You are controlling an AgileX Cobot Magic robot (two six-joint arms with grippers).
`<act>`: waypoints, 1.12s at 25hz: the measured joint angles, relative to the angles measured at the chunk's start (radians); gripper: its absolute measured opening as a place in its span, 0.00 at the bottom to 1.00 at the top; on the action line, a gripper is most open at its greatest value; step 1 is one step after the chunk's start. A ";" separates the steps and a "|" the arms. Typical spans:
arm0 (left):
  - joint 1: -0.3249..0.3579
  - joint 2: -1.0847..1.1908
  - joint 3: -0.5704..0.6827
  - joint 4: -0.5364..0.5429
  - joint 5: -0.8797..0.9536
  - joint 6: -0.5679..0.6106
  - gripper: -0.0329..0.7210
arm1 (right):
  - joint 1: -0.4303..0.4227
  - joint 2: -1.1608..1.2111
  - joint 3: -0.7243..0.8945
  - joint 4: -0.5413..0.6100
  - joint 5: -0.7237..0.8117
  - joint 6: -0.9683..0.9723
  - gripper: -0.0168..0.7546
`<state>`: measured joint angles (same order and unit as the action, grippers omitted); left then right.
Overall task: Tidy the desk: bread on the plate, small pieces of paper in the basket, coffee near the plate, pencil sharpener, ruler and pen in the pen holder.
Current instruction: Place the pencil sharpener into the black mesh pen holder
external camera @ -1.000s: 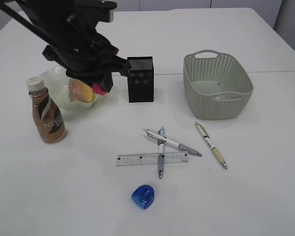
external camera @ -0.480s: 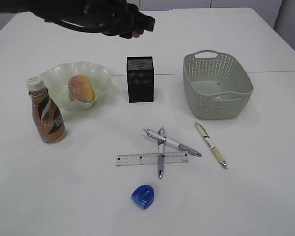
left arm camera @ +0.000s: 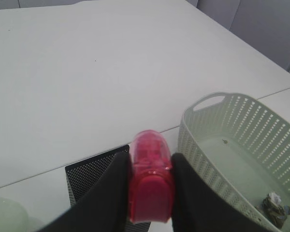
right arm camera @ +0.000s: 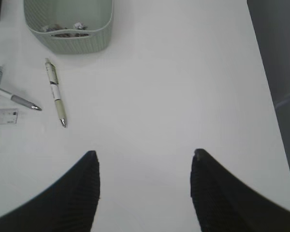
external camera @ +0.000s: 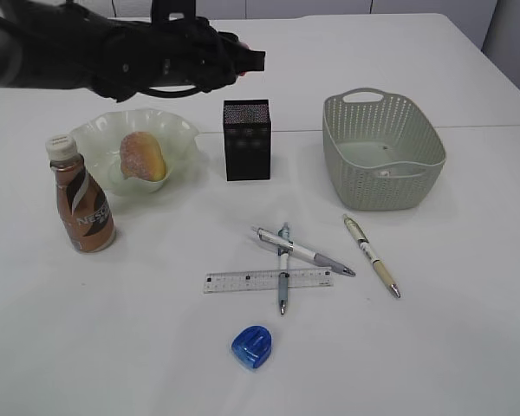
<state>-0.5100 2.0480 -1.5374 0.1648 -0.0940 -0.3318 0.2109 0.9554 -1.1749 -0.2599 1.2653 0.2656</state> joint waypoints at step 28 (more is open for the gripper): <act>0.050 0.256 -0.149 -0.088 -0.100 -0.004 0.26 | 0.000 0.157 0.000 -0.029 -0.081 0.008 0.63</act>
<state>-0.4599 2.3037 -1.6864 0.0767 -0.1942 -0.3353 0.2109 1.1128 -1.1749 -0.2892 1.1843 0.2734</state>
